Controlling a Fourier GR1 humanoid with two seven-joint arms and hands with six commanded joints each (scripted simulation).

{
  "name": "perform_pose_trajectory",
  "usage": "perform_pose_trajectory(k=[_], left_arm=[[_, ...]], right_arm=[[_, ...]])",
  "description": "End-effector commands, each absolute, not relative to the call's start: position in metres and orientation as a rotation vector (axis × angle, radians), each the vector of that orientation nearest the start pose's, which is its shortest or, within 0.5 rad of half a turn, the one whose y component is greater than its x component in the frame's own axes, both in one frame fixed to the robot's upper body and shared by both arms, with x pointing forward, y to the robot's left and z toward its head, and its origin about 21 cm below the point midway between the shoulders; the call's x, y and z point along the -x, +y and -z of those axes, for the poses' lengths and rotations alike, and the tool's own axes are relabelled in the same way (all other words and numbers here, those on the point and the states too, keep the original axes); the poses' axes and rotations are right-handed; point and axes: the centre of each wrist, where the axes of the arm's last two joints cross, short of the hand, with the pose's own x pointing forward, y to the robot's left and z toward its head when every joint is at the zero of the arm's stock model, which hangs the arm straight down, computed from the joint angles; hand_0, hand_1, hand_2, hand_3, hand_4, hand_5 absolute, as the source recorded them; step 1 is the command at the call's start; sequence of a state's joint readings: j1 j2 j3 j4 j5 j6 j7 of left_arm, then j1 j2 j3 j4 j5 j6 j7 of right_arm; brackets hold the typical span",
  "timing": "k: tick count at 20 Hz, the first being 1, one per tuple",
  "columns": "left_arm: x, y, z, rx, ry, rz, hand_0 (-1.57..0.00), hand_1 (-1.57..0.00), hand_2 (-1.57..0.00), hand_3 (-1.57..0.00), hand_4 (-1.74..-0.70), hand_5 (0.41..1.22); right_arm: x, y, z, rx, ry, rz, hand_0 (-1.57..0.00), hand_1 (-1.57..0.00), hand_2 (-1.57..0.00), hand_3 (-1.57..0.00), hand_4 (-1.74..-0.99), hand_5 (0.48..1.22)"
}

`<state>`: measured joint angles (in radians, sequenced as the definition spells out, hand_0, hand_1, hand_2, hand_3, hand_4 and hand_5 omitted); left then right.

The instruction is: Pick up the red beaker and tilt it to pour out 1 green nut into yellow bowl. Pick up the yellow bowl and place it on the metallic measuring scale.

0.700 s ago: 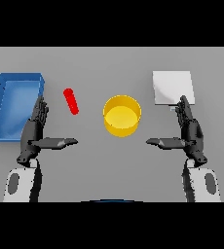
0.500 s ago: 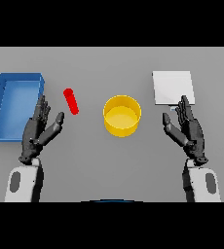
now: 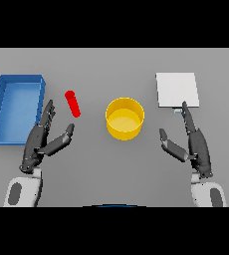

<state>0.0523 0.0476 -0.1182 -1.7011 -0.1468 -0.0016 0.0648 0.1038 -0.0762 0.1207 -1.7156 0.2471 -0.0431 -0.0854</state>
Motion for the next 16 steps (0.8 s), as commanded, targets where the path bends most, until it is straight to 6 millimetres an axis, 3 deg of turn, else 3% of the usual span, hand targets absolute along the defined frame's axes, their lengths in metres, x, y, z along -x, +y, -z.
perform_pose_trajectory(k=[1,3,8,14,16], left_arm=[[-0.236,0.215,-0.017,-0.081,-1.570,0.228,0.00,0.00,0.00,0.00,-1.24,0.668],[-0.241,0.212,-0.011,-0.067,-1.550,0.241,0.00,0.00,0.00,0.00,-1.28,0.691],[-0.277,0.206,-0.004,-0.051,-1.524,0.265,0.00,0.00,0.00,0.00,-1.38,0.738],[-0.304,0.203,0.017,-0.076,-1.471,0.250,0.00,0.00,0.00,0.00,-1.35,0.720],[-0.317,0.205,0.016,-0.075,-1.472,0.242,0.00,0.00,0.00,0.00,-1.34,0.717]], right_arm=[[-0.221,-0.224,-0.011,0.202,-1.690,-0.287,0.00,0.00,0.00,0.00,-1.250,0.681],[-0.222,-0.226,-0.011,0.166,-1.693,-0.268,0.00,0.00,0.00,0.00,-1.265,0.680],[-0.218,-0.228,-0.010,0.135,-1.723,-0.258,0.00,0.00,0.00,0.00,-1.304,0.678],[-0.221,-0.233,-0.012,0.145,-1.703,-0.241,0.00,0.00,0.00,0.00,-1.337,0.687],[-0.219,-0.232,-0.011,0.138,-1.713,-0.241,0.00,0.00,0.00,0.00,-1.341,0.689]])
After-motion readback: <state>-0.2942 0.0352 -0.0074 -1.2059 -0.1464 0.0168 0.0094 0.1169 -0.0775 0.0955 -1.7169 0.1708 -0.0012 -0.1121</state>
